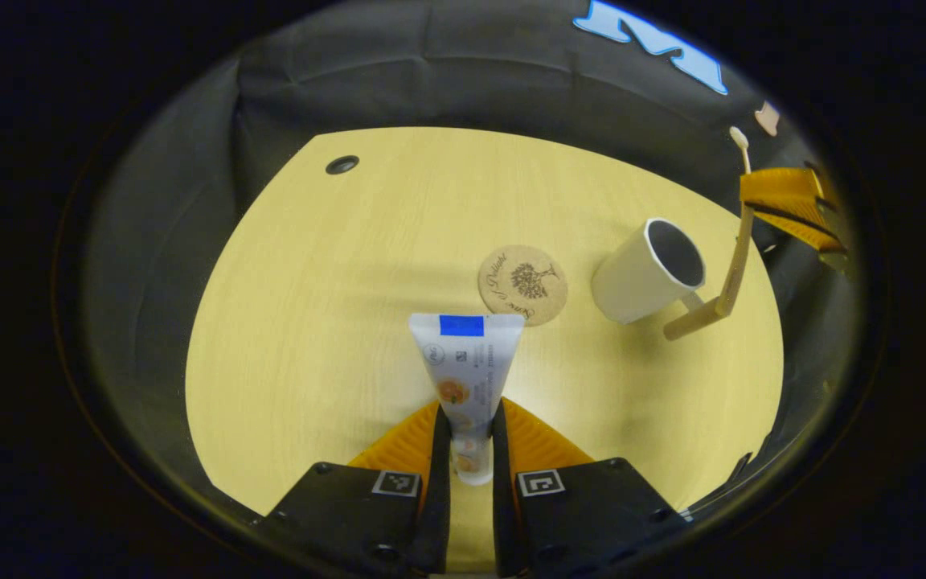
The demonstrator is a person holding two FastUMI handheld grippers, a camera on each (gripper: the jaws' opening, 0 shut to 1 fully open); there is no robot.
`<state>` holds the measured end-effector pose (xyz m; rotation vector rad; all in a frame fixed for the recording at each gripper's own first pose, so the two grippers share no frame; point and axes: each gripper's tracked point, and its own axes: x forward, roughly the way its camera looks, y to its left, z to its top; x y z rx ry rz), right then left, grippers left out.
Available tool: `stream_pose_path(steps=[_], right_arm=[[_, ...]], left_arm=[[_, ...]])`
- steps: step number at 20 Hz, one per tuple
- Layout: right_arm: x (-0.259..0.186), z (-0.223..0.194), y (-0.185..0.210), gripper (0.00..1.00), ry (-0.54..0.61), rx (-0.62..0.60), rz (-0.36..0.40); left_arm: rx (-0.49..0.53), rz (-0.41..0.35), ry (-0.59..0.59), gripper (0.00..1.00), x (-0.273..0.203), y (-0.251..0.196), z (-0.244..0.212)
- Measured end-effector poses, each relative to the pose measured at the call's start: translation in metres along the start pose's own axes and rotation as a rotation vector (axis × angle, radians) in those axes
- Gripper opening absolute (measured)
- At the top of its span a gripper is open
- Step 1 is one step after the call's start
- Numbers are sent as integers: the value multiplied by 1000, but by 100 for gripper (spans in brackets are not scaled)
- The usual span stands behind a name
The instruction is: Put the toothbrush and toothpaste on the desktop into the cup, then pick up the cup and place it on the coaster on the desktop.
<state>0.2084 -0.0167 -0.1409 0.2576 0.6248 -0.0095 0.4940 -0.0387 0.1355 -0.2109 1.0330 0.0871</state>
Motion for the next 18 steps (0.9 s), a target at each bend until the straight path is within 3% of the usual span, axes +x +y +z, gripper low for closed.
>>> stream_pose_path(steps=[6, 13, 14, 15, 17, 18], right_arm=[[33, 10, -4, 4, -41, 20, -17], [52, -13, -1, 4, -32, 39, 6], [53, -17, -1, 4, -32, 43, 7], [54, -20, -2, 4, -34, 44, 7], [52, -21, -1, 4, -52, 37, 13], [51, -22, 1, 4, -56, 29, 21]], left_arm=[[-13, -26, -19, 30, -3, -2, 0], [-44, -32, -45, 30, -58, 20, 2], [-49, -32, -46, 35, -68, 25, 4], [-52, -28, -46, 30, -71, 27, 6], [-60, -19, -51, 30, -70, 27, 8], [-63, -16, -55, 35, -69, 27, 9]])
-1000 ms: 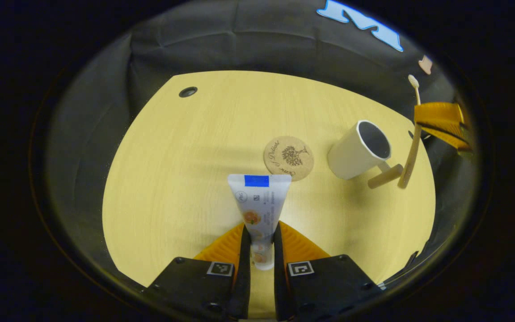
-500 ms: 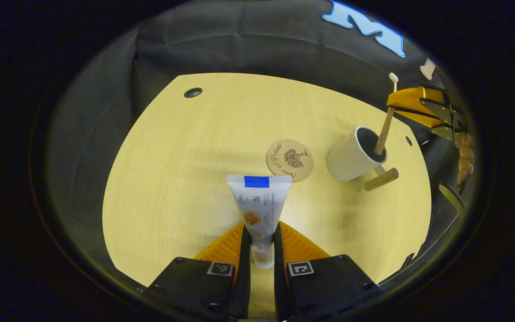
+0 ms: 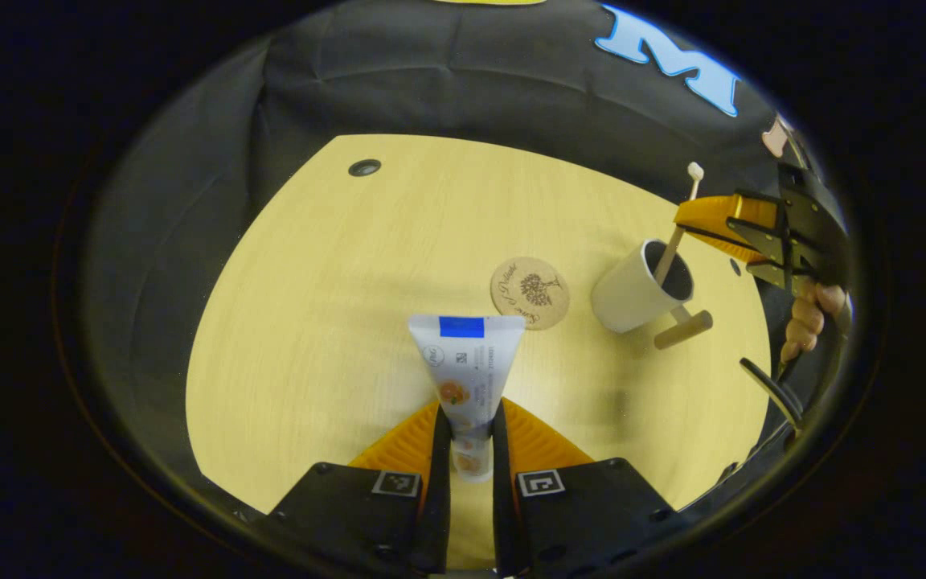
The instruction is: Put the toothbrush and toothpaste on the desktop into the cup, then pick up the cup and place it on the coaster on the desktop.
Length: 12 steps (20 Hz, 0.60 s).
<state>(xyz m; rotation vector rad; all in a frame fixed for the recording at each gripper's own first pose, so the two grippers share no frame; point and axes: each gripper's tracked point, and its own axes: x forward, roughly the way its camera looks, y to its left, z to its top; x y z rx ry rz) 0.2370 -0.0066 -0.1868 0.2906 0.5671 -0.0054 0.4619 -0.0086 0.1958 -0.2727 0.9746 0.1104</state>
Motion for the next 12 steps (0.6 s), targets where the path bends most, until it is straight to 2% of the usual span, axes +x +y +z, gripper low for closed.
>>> stream_pose_path(steps=[2, 3, 4, 5, 7, 8, 9, 10, 12], right_arm=[[-2, -1, -1, 5, -1, -16, 3], [-4, -1, -1, 5, 0, -19, 2], [-5, -2, -2, 5, 0, -17, 2], [-6, -2, -1, 5, 1, -12, 9], [-9, -4, 3, 9, 11, -9, 30], [-10, -3, 2, 9, 9, -14, 31], [-12, -2, 0, 6, 7, -18, 29], [-13, -3, 1, 13, 7, -17, 35], [-17, -1, -1, 22, 2, -17, 35]], left_arm=[[-3, 5, -7, 35, 3, -2, 2], [-3, 6, -10, 30, 4, -1, 4], [-3, 6, -17, 35, 5, -2, 8], [-2, 2, -24, 30, 5, -2, 12], [3, -4, -37, 30, 5, -5, 18], [6, -6, -43, 35, 6, -7, 21], [9, -8, -48, 35, 6, -10, 23], [11, -11, -53, 30, 6, -13, 25], [17, -16, -64, 30, 8, -15, 31]])
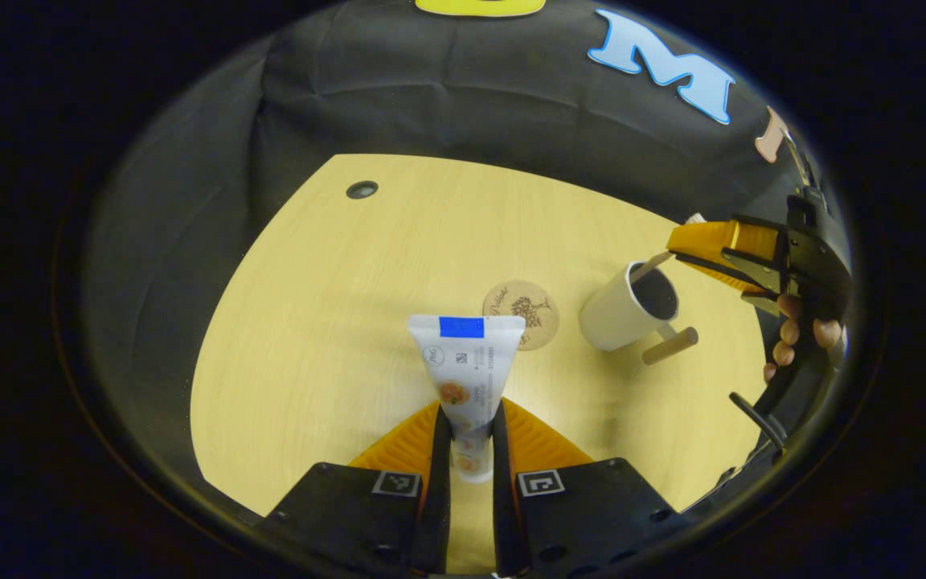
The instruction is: Put the toothbrush and toothpaste on the desktop into the cup, then pick up the cup and place it on the coaster on the desktop.
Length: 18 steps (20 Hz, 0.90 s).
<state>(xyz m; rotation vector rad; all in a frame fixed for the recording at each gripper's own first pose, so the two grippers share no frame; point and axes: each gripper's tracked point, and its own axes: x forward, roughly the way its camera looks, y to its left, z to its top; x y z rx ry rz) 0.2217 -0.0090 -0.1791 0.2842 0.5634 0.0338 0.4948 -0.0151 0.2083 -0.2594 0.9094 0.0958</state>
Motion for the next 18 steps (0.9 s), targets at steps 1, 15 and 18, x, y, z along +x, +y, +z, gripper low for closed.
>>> stream_pose_path(steps=[1, 15, 18], right_arm=[[-3, 1, -1, 22, -4, 3, 0], [-79, -13, -71, 22, -54, 104, -51], [-93, -30, -89, 22, -36, 120, -75]], left_arm=[[1, -3, -7, 30, 2, 1, 5], [95, -117, -142, 30, 29, -60, 114], [125, -148, -160, 29, 33, -88, 130]])
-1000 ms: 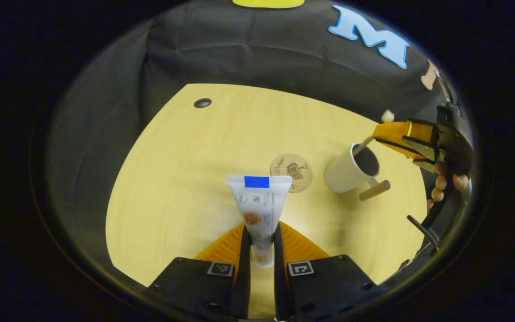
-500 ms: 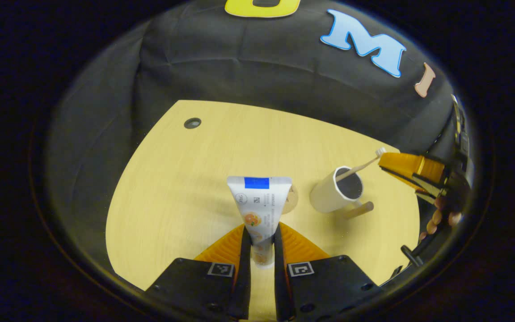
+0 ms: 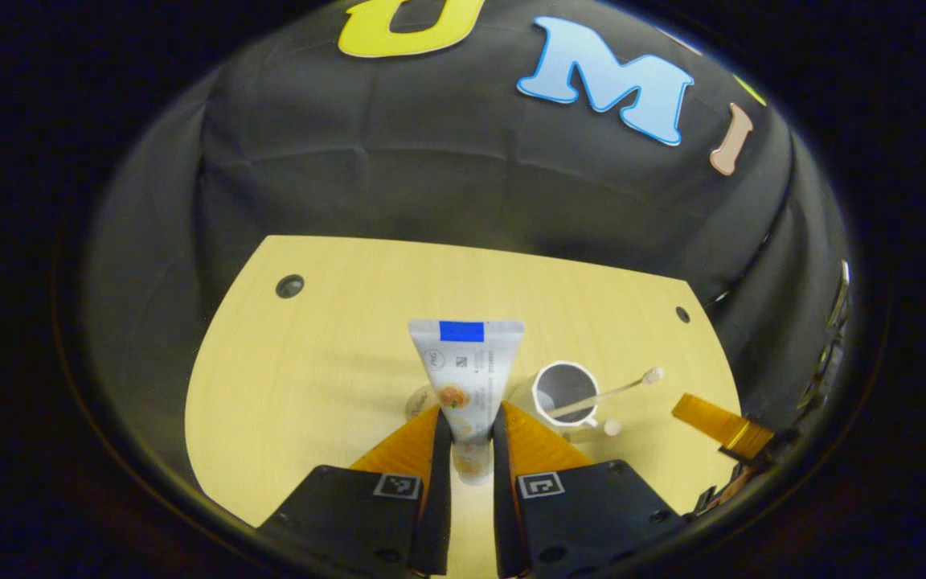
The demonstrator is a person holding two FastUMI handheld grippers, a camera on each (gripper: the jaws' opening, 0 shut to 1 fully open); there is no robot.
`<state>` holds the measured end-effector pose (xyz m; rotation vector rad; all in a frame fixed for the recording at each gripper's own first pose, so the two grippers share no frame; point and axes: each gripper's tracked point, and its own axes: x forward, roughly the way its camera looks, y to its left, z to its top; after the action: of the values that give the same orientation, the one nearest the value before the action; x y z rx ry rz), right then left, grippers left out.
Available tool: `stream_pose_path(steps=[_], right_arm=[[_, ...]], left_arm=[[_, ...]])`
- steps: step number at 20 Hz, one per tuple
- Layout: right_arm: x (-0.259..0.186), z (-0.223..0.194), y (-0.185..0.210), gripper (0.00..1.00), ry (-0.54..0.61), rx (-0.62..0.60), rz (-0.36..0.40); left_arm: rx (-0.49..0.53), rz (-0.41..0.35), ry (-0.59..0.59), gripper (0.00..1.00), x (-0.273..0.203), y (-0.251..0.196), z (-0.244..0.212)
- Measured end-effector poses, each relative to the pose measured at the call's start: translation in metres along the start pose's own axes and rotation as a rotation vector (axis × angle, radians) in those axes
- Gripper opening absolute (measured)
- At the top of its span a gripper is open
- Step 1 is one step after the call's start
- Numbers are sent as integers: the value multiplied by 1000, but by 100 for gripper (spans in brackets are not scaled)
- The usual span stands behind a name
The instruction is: Put the toothbrush and toothpaste on the desktop into the cup, then pick up the cup and place it on the coaster on the desktop.
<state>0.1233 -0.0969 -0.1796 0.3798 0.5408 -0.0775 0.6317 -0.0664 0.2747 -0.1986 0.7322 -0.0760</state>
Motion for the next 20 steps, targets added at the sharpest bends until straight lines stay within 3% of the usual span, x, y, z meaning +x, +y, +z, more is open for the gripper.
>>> stream_pose_path(steps=[6, 11, 16, 17, 18, 20], right_arm=[[-24, -23, -42, 22, 29, 50, -68], [-32, -25, -68, 22, 32, 94, -126], [-30, -21, -77, 22, 31, 104, -152], [-28, -21, -76, 22, 34, 108, -152], [-26, -19, -75, 22, 35, 111, -150], [-20, -20, -70, 22, 40, 109, -142]], left_arm=[[54, -50, -18, 30, 30, -42, 32], [139, -44, -24, 29, 61, -58, 47], [212, -27, -38, 29, 64, -64, 55], [228, -27, -48, 34, 58, -65, 59], [243, -31, -59, 29, 56, -67, 64], [276, -45, -83, 29, 48, -77, 71]])
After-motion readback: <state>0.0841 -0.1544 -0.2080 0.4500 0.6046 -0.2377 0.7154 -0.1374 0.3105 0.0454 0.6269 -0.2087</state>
